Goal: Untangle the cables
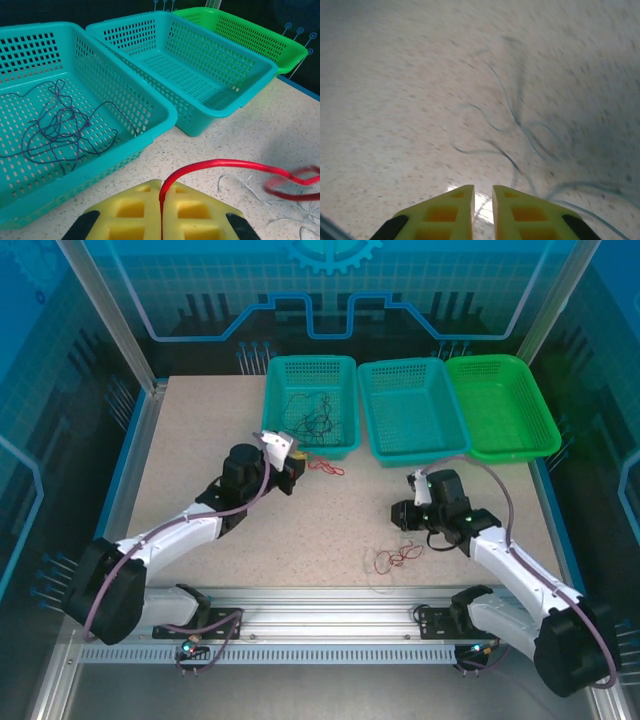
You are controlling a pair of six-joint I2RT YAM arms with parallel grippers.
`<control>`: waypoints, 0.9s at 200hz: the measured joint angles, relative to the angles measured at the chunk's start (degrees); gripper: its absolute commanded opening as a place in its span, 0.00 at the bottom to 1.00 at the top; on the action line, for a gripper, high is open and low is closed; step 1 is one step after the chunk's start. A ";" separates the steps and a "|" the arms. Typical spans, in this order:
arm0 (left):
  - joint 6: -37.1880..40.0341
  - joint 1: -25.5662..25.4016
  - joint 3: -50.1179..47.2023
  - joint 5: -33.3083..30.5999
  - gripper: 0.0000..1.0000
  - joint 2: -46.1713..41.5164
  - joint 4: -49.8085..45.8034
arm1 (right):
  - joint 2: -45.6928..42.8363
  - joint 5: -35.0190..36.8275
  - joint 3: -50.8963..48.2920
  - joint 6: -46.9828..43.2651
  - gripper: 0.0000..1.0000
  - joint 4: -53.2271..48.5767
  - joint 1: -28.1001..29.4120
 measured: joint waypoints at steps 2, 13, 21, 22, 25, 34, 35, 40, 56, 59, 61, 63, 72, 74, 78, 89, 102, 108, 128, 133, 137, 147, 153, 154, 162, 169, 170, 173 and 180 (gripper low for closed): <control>-0.13 -0.07 0.00 0.00 0.00 0.13 0.04 | 0.22 0.22 -0.11 0.28 0.20 -0.15 0.00; -0.98 -0.33 -0.04 0.00 0.00 1.09 0.22 | 1.22 1.60 -0.24 1.55 0.30 -0.87 0.00; -1.62 -0.46 -0.22 0.00 0.00 1.81 0.46 | 1.62 2.82 -0.07 1.73 0.38 -1.79 0.00; -1.68 -0.46 -0.24 0.00 0.00 1.88 0.48 | 1.62 2.97 -0.07 1.84 0.39 -1.92 0.02; -1.81 -0.52 -0.35 0.00 0.00 2.16 0.55 | 1.66 3.43 0.04 2.56 0.40 -2.38 0.00; -2.08 -0.74 -0.74 0.00 0.00 2.93 0.59 | 1.60 4.24 0.74 2.36 0.41 -4.20 0.00; -2.10 -0.74 -0.76 0.00 0.00 2.97 0.59 | 1.57 4.37 0.92 2.25 0.41 -4.55 0.00; -2.23 -0.90 -0.90 0.00 0.00 3.39 0.44 | 1.29 4.66 1.62 2.25 0.41 -5.53 0.09; -2.23 -1.51 -1.01 -0.02 0.00 4.28 -0.26 | -1.09 4.70 4.20 1.55 0.44 -7.37 1.03; -2.21 -1.64 -1.01 -0.04 0.00 4.35 -0.48 | -2.10 4.66 4.85 1.27 0.44 -7.48 1.64; -2.21 -1.75 -1.01 -0.07 0.00 4.37 -0.59 | -2.71 4.81 5.27 1.03 0.44 -7.48 2.03; -2.21 -1.81 -1.01 -0.04 0.00 4.37 -0.72 | -3.17 4.79 5.55 0.90 0.44 -7.48 2.34; -2.12 -2.23 -1.01 -0.04 0.00 4.37 -1.33 | -5.84 4.81 7.61 0.22 0.43 -7.32 4.85; -2.08 -2.32 -1.01 -0.04 0.00 4.37 -1.36 | -6.38 4.98 8.22 -0.04 0.43 -7.28 5.64; -1.97 -2.49 -1.01 -0.04 0.00 4.37 -1.44 | -7.21 4.98 9.25 -0.31 0.43 -7.04 6.99; -1.73 -2.89 -0.96 -0.02 0.00 4.37 -1.88 | -8.35 5.70 12.50 -1.33 0.43 -6.19 11.30; -1.70 -3.15 -0.63 0.20 0.00 4.37 -2.99 | -7.61 6.40 16.68 -2.60 0.42 -4.46 16.72; -1.70 -3.23 -0.37 0.44 0.00 4.37 -3.45 | -6.69 6.40 18.47 -3.19 0.42 -3.41 18.97; -1.75 -3.28 0.81 1.60 0.00 4.37 -4.83 | -1.18 5.53 24.57 -4.37 0.42 -1.03 23.67; -1.75 -3.28 1.05 1.84 0.00 4.37 -5.01 | 0.79 5.11 26.27 -4.72 0.42 -0.61 24.17; -1.77 -3.28 1.20 2.08 0.00 4.37 -5.20 | 2.10 4.85 27.36 -4.85 0.42 -0.22 24.44; -1.79 -3.30 1.53 2.49 0.00 4.37 -5.51 | 6.01 4.31 30.03 -5.81 0.43 0.79 24.98; -1.79 -3.30 1.62 2.62 0.00 4.37 -5.64 | 7.96 4.07 31.19 -6.38 0.44 1.33 25.27; -1.79 -3.30 1.64 2.67 0.00 4.37 -5.64 | 8.39 3.98 31.45 -6.54 0.44 1.46 25.33; -1.79 -3.30 1.64 2.86 0.00 4.37 -5.73 | 10.51 3.61 32.50 -7.39 0.44 1.95 25.66; -1.79 -3.30 1.64 3.08 0.00 4.37 -5.95 | 12.17 3.23 33.14 -8.11 0.44 2.27 25.94; -1.79 -3.30 1.64 3.10 0.00 4.37 -6.01 | 12.50 3.21 33.24 -8.26 0.44 2.34 25.99; -1.79 -3.30 1.64 3.21 0.00 4.37 -6.16 | 13.25 2.99 33.48 -8.61 0.44 2.43 26.05; -1.79 -3.30 1.64 3.41 0.00 4.37 -6.47 | 14.71 2.71 33.99 -9.31 0.44 2.56 26.16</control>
